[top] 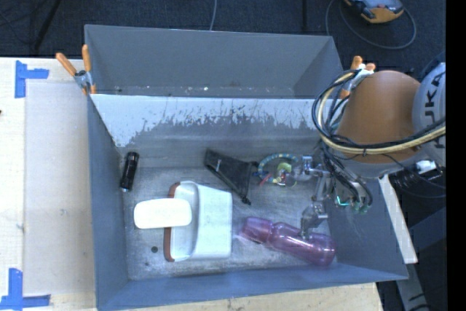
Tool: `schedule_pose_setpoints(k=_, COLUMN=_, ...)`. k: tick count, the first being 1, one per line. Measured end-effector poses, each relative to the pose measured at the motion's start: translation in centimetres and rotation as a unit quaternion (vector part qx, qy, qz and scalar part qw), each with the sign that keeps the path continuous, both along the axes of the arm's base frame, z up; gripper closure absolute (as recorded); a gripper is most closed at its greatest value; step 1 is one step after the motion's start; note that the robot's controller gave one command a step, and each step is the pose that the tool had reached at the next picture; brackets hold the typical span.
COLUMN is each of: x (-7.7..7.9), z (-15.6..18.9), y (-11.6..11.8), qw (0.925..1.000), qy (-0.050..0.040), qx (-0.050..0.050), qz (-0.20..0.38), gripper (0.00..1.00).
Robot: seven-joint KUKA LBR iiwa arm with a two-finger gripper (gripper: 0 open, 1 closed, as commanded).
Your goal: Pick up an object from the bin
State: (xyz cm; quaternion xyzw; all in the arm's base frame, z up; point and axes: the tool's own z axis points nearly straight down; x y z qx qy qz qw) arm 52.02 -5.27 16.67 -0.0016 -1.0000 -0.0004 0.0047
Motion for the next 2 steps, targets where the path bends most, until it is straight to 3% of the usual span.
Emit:
schedule_pose_setpoints(k=1, x=0.2, z=0.4, y=0.0, qw=1.0, qy=-0.004, qx=0.0, qz=0.001, gripper=0.0)
schedule_pose_setpoints(k=2, x=-1.5, z=-2.0, y=1.8, qw=0.9986, qy=-0.0079, qx=-0.001, qz=0.052, gripper=0.0)
